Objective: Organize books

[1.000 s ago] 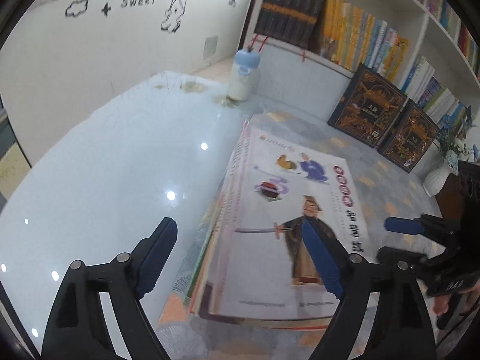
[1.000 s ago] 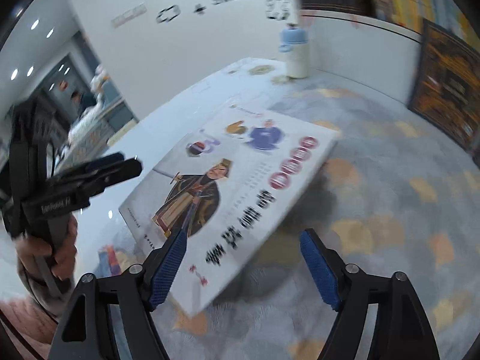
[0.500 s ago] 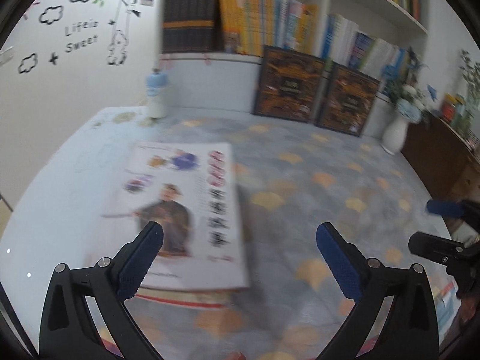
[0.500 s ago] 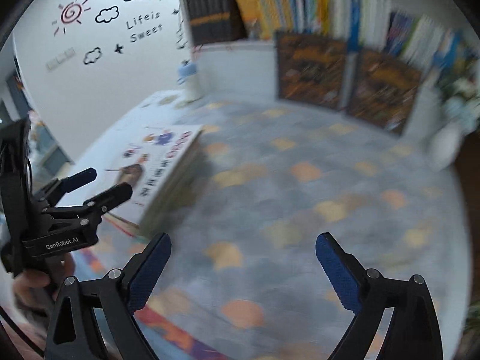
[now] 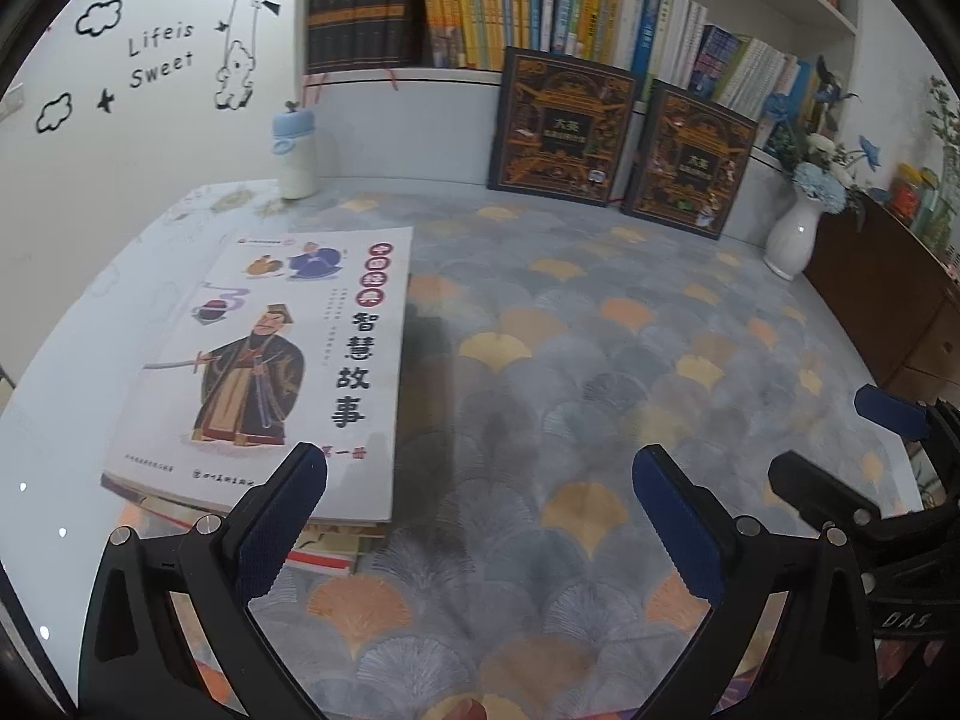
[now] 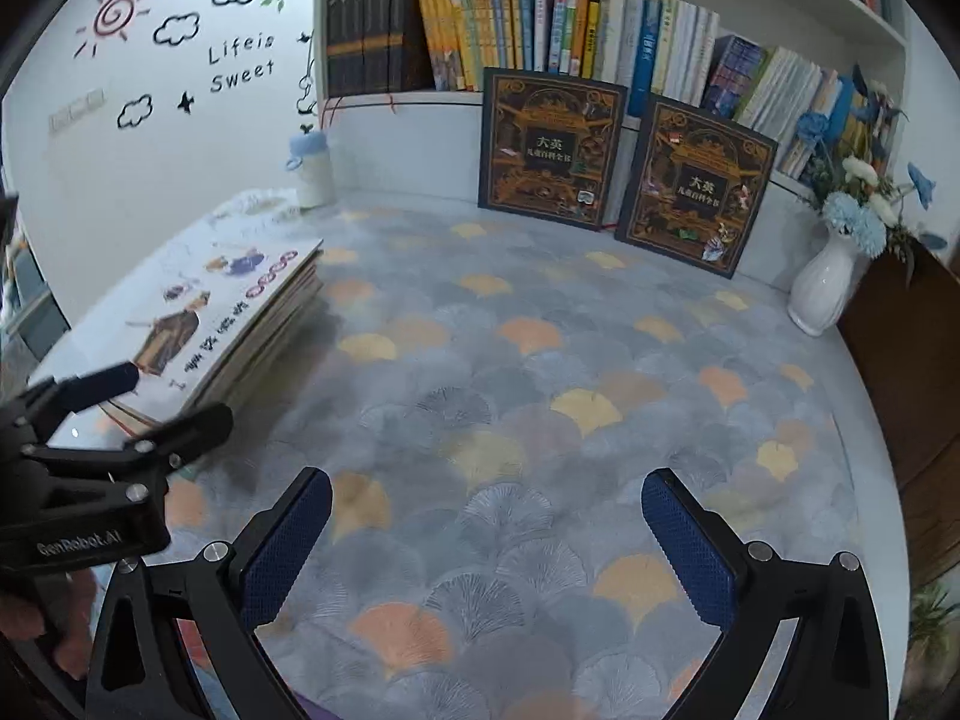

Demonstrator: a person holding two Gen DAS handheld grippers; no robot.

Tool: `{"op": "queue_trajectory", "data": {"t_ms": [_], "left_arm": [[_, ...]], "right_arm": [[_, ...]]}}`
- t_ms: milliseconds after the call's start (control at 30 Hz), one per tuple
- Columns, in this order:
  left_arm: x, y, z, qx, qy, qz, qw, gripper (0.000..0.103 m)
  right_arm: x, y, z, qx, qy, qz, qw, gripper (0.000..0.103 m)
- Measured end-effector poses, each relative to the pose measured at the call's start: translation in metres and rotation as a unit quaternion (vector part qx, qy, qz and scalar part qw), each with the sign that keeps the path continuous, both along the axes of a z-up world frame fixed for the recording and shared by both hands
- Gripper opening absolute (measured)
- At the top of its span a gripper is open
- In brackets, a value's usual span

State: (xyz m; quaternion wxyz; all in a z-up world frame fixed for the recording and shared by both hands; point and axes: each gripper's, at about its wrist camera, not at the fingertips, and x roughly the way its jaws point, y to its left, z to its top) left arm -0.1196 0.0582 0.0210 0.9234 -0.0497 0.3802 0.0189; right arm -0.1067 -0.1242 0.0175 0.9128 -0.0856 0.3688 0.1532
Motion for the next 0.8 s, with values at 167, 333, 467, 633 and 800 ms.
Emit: {"op": "queue_trajectory", "data": {"t_ms": [167,333,467,633,800], "left_arm": [[0.004,0.005,-0.004,-0.005,0.008,0.008,0.9999,0.102],[0.006,0.005,-0.005,-0.006,0.005,0.007,0.9999,0.102],[0.007,0.004,-0.007,-0.002,0.006,0.009,0.9999,0.102],[0.010,0.005,-0.007,-0.001,0.006,0.011,0.9999,0.102],[0.011,0.006,-0.008,0.000,0.007,0.014,0.9999,0.102]], "right_arm": [[0.001,0.002,-0.005,0.020,0.007,0.011,1.000,0.103],[-0.001,0.004,-0.003,0.026,-0.022,0.009,0.999,0.103],[0.003,0.002,-0.003,0.043,-0.038,-0.001,0.998,0.103],[0.006,-0.001,-0.005,0.068,-0.026,0.004,0.997,0.103],[0.011,-0.004,-0.009,0.059,-0.019,-0.014,0.998,0.103]]}}
